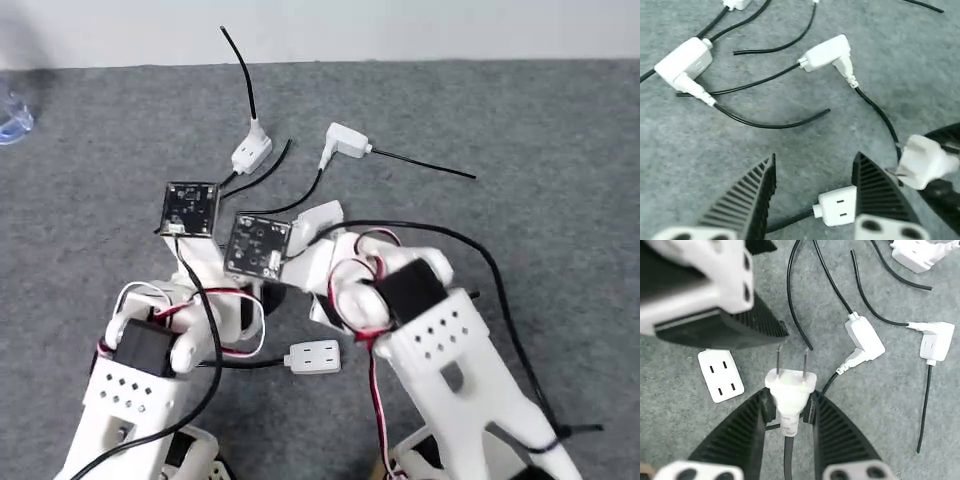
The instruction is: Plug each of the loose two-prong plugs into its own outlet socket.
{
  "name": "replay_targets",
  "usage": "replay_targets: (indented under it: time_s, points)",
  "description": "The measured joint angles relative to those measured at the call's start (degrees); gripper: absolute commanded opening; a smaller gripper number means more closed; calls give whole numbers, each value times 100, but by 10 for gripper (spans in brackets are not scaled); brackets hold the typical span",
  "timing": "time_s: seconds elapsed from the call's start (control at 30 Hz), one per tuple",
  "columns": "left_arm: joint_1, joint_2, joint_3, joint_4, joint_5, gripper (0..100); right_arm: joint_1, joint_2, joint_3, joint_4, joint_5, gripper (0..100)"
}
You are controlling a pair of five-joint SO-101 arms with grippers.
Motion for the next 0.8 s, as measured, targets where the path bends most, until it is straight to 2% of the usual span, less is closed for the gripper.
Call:
replay_targets:
  time_s: [0.17,0.3,0.6,0.8]
  points:
    - [167,-352,0,9,-105,232,-9,-475,510,-246,0,9]
    - [352,-1371,316,26,-299,234,-9,-765,818,-290,0,9]
    - [404,-4633,2848,-826,-791,232,-35,-1486,853,-290,-149,9]
    - [404,-4879,2954,-897,-870,234,-97,-1398,853,-290,-211,9]
